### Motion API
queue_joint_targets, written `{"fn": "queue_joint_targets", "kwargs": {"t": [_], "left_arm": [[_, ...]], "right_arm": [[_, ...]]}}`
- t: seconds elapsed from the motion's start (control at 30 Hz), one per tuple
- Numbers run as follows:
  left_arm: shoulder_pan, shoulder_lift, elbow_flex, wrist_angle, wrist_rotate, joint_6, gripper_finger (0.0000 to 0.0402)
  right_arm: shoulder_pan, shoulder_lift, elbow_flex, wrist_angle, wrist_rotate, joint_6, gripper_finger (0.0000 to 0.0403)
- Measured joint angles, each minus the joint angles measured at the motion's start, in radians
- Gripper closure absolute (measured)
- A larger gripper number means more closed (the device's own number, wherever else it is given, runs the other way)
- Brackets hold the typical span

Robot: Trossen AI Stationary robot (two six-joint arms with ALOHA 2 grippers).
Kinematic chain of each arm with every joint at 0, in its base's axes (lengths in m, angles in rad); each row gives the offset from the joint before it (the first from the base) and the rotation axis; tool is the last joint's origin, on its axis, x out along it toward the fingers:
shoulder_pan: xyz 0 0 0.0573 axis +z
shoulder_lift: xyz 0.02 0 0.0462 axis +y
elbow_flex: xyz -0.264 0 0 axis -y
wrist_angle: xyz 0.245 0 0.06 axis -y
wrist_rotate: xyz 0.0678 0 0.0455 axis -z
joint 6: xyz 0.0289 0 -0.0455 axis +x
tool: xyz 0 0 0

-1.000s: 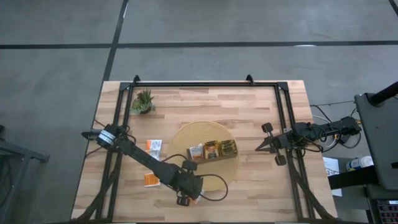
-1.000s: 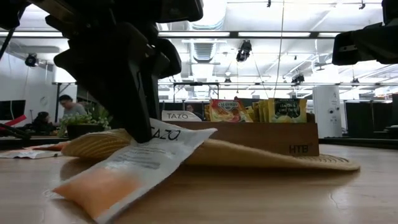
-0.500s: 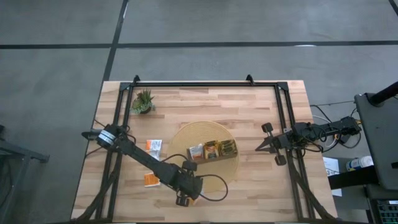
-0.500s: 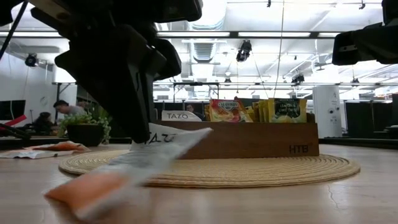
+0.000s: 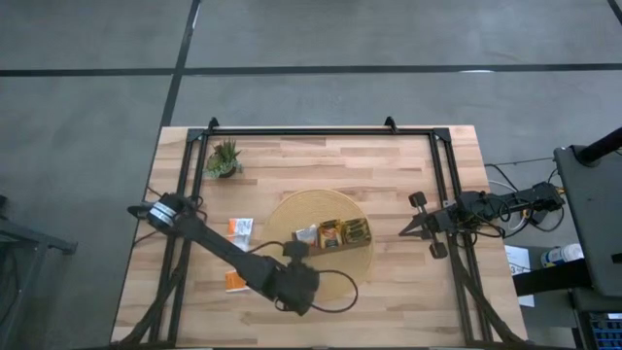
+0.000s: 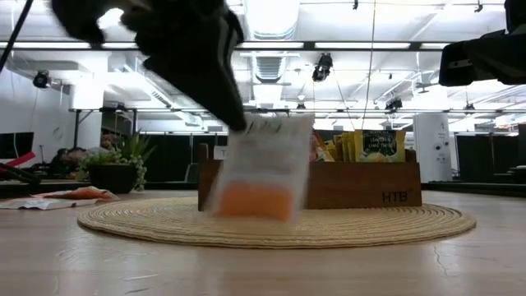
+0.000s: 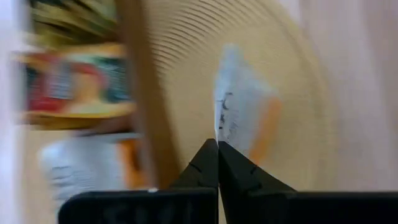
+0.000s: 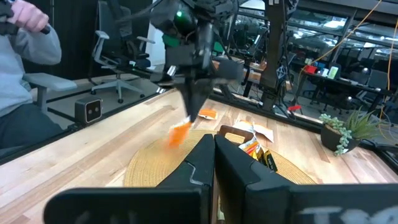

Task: Pick & Place Tea
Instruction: Put the white tea bag into the left of the wooden organizer

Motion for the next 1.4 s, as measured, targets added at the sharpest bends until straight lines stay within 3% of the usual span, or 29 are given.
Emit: {"fn": "queue_joint_targets", "kwargs": {"t": [0.1, 0.3, 0.53, 0.73, 1.03, 1.4], "left_arm": [[-0.006, -0.035, 0.001, -0.032, -0.105, -0.003, 0.0401], [-0.01, -0.153, -0.012, -0.068, -0.22, -0.038, 0.0401], [-0.012, -0.239, -0.095, -0.069, -0.378, -0.16, 0.0401], [-0.004, -0.242, -0.204, -0.034, -0.382, -0.19, 0.0401], [0.045, -0.258, -0.198, 0.006, -0.31, -0.189, 0.0401], [0.071, -0.253, -0.27, 0.015, -0.324, -0.206, 0.0401]], "right_arm": [[0.0, 0.0, 0.0, 0.0, 0.0, 0.0, 0.0394], [0.0, 0.0, 0.0, 0.0, 0.0, 0.0, 0.0394], [0.0, 0.0, 0.0, 0.0, 0.0, 0.0, 0.0394], [0.0, 0.0, 0.0, 0.0, 0.0, 0.0, 0.0394], [0.0, 0.0, 0.0, 0.0, 0.0, 0.0, 0.0394], [0.0, 0.0, 0.0, 0.0, 0.0, 0.0, 0.0394]]}}
